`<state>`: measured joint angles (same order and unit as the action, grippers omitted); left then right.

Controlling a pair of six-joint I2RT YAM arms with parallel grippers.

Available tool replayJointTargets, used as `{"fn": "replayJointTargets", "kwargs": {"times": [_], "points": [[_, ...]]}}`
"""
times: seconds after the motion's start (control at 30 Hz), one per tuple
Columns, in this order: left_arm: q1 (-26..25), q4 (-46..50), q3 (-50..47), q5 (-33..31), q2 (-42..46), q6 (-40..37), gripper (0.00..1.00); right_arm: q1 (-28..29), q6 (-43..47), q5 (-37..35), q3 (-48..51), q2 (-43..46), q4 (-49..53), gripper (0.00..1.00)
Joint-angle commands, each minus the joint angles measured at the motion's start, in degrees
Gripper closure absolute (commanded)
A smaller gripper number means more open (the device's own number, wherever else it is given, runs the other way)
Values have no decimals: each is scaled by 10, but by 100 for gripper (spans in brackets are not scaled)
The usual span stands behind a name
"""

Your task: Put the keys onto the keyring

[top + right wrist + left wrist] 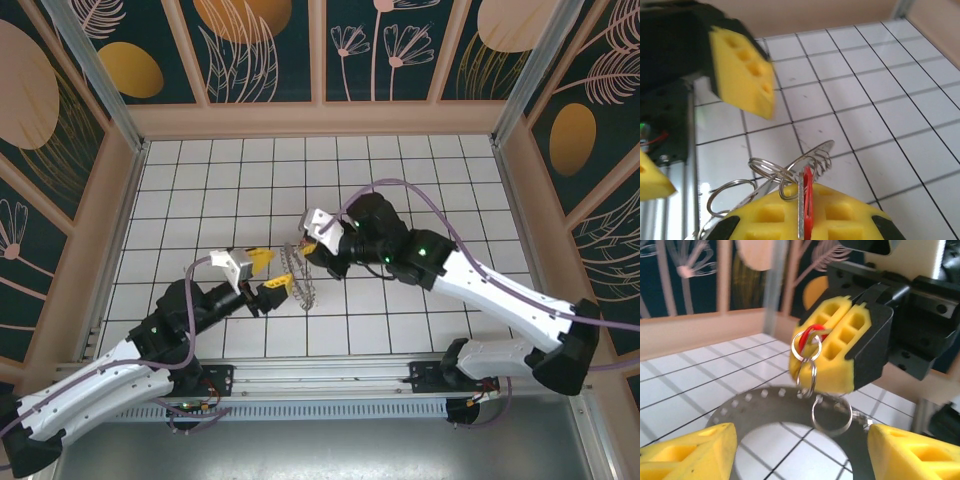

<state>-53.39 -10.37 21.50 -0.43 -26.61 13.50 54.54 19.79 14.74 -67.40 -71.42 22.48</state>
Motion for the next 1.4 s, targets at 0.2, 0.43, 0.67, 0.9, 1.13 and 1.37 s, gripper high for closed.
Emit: {"fn": "replayJointTargets", "kwargs": {"times": [0.2, 0.43, 0.67, 0.9, 1.13, 1.37], "points": [[-1, 13, -73, -176, 97, 66, 24, -112, -23, 55, -75, -130, -24, 100], [-1, 8, -78, -190, 99, 60, 19, -171, -35, 92, -220, -296, -43, 100], [-1, 4, -64, -181, 80, 58, 9, -200, -69, 109, -394, -472, -61, 100], [-1, -7, -61, -169, 74, 43, 4, -212, -114, 108, -500, -595, -92, 100], [-1, -10, -44, -163, 35, 33, 2, -211, -174, 126, -426, -604, -176, 100], [-1, -21, -48, -174, 16, 25, 2, -209, -202, 148, -228, -532, -266, 100]]}}
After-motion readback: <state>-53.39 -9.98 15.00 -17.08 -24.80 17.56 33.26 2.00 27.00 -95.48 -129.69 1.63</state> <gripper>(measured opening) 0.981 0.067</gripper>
